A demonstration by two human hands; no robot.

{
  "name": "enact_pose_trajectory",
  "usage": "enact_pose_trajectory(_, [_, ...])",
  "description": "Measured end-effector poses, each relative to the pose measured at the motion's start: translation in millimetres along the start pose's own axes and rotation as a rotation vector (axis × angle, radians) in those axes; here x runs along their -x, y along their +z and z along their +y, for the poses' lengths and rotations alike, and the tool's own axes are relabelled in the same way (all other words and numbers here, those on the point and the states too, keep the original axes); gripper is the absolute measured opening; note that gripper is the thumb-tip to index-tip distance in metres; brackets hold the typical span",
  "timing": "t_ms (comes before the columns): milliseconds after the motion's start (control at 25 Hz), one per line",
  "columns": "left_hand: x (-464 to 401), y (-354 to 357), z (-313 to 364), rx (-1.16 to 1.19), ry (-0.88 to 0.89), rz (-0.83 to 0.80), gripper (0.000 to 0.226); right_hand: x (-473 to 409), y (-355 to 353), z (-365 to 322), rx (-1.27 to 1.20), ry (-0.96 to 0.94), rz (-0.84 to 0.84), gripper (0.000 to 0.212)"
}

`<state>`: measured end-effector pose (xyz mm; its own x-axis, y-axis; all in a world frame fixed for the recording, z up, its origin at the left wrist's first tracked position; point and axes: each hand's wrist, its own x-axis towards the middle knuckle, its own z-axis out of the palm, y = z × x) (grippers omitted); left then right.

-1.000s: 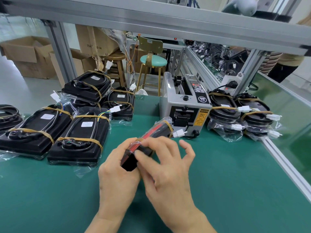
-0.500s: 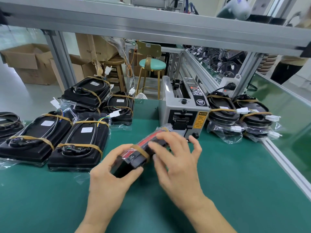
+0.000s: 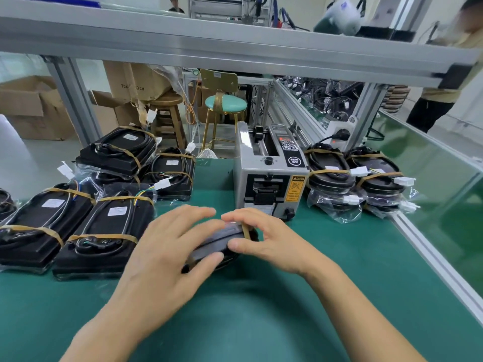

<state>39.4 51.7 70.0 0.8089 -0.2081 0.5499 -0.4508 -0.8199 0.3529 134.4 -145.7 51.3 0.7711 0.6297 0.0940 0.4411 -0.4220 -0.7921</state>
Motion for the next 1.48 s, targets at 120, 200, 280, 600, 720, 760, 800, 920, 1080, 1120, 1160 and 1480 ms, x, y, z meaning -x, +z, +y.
enact_pose_trajectory(120, [-12.7, 0.8, 2.4, -0.178, -0.009, -0.116, 0.042, -3.6, -1.7, 3.8, -0.255, 0.102, -0.019, 0.024])
enact_pose_trajectory(200, [-12.3, -0.4, 1.1, -0.204, -0.037, -0.172, 0.042, -7.7, 0.1, 7.0, -0.399, 0.169, 0.01, 0.018])
enact_pose_trajectory(280, [-11.0, -1.7, 0.3, -0.185, -0.059, -0.218, 0.043, -10.6, -1.0, 9.9, -0.462, 0.156, 0.07, 0.015])
enact_pose_trajectory(600, [-31.0, -4.7, -6.2, 0.015, -0.374, -0.186, 0.023, -4.3, -12.0, 22.7, -0.498, -0.004, 0.126, 0.019])
enact_pose_trajectory(720, [-39.7, -3.9, -8.5, 0.085, -0.471, -0.223, 0.017, -3.2, -4.9, 20.0, -0.522, -0.045, 0.206, 0.015])
enact_pose_trajectory(760, [-41.0, -3.2, -7.9, 0.116, -0.495, -0.241, 0.017, -3.9, -5.1, 19.7, -0.506, -0.037, 0.23, 0.012])
enact_pose_trajectory(800, [-41.9, -2.4, -7.6, 0.144, -0.514, -0.247, 0.017, -5.2, -6.2, 18.7, -0.46, -0.03, 0.25, 0.011])
enact_pose_trajectory(920, [-42.5, -0.6, -8.7, 0.191, -0.537, -0.197, 0.015, -12.0, -2.8, 10.7, -0.294, -0.002, 0.274, 0.017])
enact_pose_trajectory(1080, [-42.1, 3.3, -6.6, 0.117, -0.514, -0.104, 0.011, -12.9, 9.3, 5.5, -0.366, 0.082, 0.306, 0.022])
enact_pose_trajectory(1120, [-41.6, 4.3, -4.7, 0.06, -0.489, -0.088, 0.01, -12.4, 8.4, 5.2, -0.367, 0.095, 0.299, 0.021])
enact_pose_trajectory(1160, [-40.9, 5.4, -2.8, 0.002, -0.455, -0.076, 0.009, -11.3, 6.9, 5.5, -0.357, 0.101, 0.288, 0.02])
enact_pose_trajectory(1480, [-53.7, 13.1, 1.1, -0.132, -0.447, -0.099, 0.005, -11.0, 12.9, -10.2, -0.428, 0.143, 0.211, 0.004])
